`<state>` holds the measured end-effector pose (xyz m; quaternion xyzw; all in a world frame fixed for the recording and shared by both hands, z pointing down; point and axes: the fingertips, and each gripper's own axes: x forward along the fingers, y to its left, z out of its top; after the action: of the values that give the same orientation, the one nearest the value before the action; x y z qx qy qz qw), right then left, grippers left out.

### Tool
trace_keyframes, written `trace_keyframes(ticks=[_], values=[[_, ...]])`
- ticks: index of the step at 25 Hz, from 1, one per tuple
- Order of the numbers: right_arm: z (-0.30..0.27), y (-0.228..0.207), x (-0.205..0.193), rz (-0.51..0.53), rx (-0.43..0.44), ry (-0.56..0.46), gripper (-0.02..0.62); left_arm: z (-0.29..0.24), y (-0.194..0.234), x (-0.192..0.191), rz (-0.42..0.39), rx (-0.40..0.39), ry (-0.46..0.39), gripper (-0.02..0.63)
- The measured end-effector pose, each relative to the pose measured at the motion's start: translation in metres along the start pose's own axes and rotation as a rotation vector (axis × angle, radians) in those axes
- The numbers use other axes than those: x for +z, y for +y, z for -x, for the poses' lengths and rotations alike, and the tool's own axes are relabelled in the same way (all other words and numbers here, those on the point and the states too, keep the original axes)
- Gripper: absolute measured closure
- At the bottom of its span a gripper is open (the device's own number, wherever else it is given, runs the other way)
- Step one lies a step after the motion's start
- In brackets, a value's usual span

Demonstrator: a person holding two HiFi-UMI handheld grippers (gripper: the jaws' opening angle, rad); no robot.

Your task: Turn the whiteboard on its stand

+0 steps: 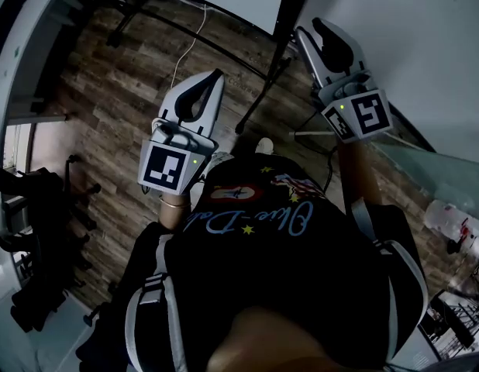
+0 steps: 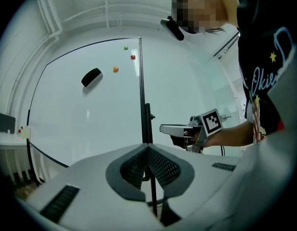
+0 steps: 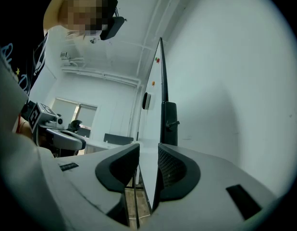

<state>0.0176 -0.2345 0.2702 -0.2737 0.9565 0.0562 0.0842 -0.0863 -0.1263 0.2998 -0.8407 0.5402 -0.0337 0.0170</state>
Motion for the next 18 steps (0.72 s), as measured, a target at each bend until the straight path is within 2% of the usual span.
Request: trace_keyframes(ticks=[12,18], values=[[-0.022,-0.021,-0.011,-0.053,-0.125,0.030,0.459,-0.019,0.011,0.009,0.002,-0.160,0.011,0.604],[-0.022,-0.024,-0.013,-0.043,-0.183,0.041,0.446,-0.031,0.011,0.010,-0.014,-0.228,0.012,0.604]])
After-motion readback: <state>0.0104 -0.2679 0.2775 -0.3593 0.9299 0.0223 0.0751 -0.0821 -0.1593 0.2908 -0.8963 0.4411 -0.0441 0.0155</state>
